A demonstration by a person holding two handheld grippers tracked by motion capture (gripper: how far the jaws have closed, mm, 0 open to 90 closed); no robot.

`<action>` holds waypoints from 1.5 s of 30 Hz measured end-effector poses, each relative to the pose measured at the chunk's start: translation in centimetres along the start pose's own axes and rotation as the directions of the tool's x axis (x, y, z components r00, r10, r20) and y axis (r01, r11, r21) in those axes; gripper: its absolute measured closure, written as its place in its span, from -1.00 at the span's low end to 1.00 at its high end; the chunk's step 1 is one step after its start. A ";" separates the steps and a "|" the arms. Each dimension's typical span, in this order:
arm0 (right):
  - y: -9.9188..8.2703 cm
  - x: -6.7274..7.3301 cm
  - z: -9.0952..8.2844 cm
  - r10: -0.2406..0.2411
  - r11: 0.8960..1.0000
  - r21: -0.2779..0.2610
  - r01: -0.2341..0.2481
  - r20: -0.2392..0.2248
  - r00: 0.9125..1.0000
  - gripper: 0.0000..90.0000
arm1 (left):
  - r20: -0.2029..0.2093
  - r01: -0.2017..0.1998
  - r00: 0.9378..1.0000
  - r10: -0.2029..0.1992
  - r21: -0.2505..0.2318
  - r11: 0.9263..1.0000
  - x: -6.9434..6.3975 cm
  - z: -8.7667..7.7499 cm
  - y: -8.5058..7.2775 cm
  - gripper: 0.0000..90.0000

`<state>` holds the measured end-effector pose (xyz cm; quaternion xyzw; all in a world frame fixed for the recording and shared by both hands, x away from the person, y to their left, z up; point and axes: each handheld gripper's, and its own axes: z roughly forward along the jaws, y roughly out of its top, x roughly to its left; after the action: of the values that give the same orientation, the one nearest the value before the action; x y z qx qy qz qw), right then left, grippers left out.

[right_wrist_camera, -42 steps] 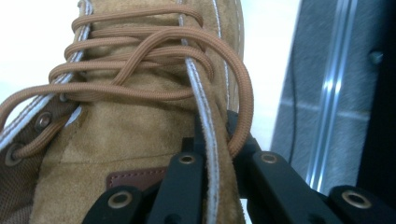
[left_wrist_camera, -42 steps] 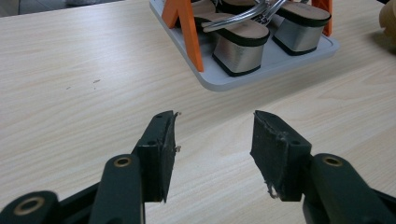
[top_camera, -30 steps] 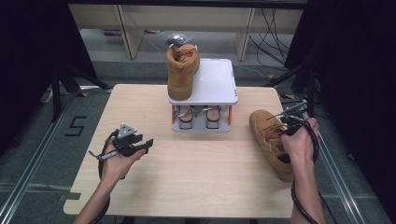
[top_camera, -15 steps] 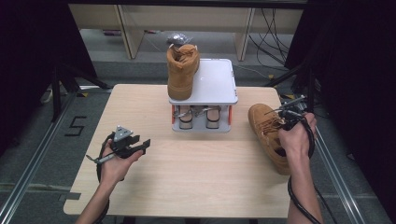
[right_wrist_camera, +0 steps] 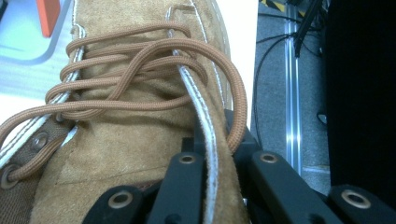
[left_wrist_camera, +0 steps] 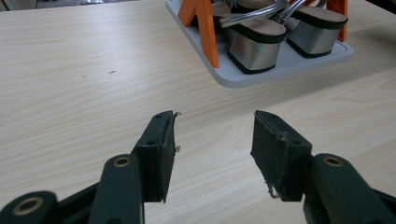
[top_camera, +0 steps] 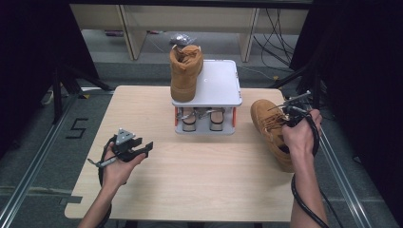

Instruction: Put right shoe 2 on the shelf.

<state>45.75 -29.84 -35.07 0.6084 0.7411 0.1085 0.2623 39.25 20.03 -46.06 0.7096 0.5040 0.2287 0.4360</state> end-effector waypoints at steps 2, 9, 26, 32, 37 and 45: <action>0.3 0.0 -0.2 0.005 1.000 -0.006 -0.005 0.003 1.000 0.92 | -0.004 -0.002 1.000 0.002 0.004 1.000 -0.1 0.0 0.0 0.08; 0.9 -0.1 -0.6 0.019 1.000 -0.013 -0.019 0.011 1.000 0.92 | -0.001 -0.003 1.000 0.003 -0.005 1.000 -0.2 0.1 0.2 0.08; 1.8 -0.5 -1.3 0.018 0.999 -0.032 -0.018 0.015 1.000 0.91 | -0.015 -0.002 1.000 0.002 -0.027 1.000 -0.2 0.0 0.0 0.07; 2.2 -0.3 -1.5 0.014 0.999 -0.033 -0.014 0.020 1.000 0.92 | -0.010 -0.001 1.000 0.001 -0.029 1.000 -0.2 0.0 -0.2 0.07; 3.1 -0.2 -2.2 0.014 0.999 -0.046 -0.012 0.031 0.999 0.92 | -0.007 -0.003 1.000 0.003 -0.029 1.000 -0.1 0.0 -0.3 0.07; 4.6 0.2 -3.1 0.029 0.997 -0.067 -0.026 0.048 0.998 0.92 | -0.007 -0.008 1.000 0.007 -0.030 1.000 0.0 -0.2 -0.2 0.07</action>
<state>48.02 -28.06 -30.32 0.6119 0.7222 0.1217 0.2988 39.00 20.11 -46.15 0.7040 0.4994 0.2405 0.4440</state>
